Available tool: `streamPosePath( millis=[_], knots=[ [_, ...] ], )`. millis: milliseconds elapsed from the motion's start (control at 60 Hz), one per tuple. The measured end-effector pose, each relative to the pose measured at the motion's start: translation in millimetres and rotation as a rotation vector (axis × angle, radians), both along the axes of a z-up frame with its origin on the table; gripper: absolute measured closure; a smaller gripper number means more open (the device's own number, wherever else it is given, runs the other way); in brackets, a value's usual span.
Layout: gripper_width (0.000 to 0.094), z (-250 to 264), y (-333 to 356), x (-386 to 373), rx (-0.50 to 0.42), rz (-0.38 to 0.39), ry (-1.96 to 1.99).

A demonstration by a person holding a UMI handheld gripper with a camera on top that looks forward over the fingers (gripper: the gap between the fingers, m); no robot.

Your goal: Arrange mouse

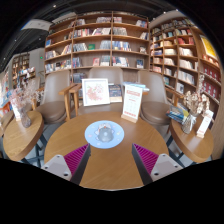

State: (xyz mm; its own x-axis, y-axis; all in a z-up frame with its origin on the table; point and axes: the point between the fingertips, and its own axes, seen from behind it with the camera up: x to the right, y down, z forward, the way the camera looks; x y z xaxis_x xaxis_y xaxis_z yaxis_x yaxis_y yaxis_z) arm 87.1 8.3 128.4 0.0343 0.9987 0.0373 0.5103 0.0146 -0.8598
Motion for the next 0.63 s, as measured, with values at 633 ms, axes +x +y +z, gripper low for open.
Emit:
streamPosePath(
  millis=[633],
  knots=[
    [0.0086,2.5,27.0,176.6,0.029,-0.014,0.042]
  ],
)
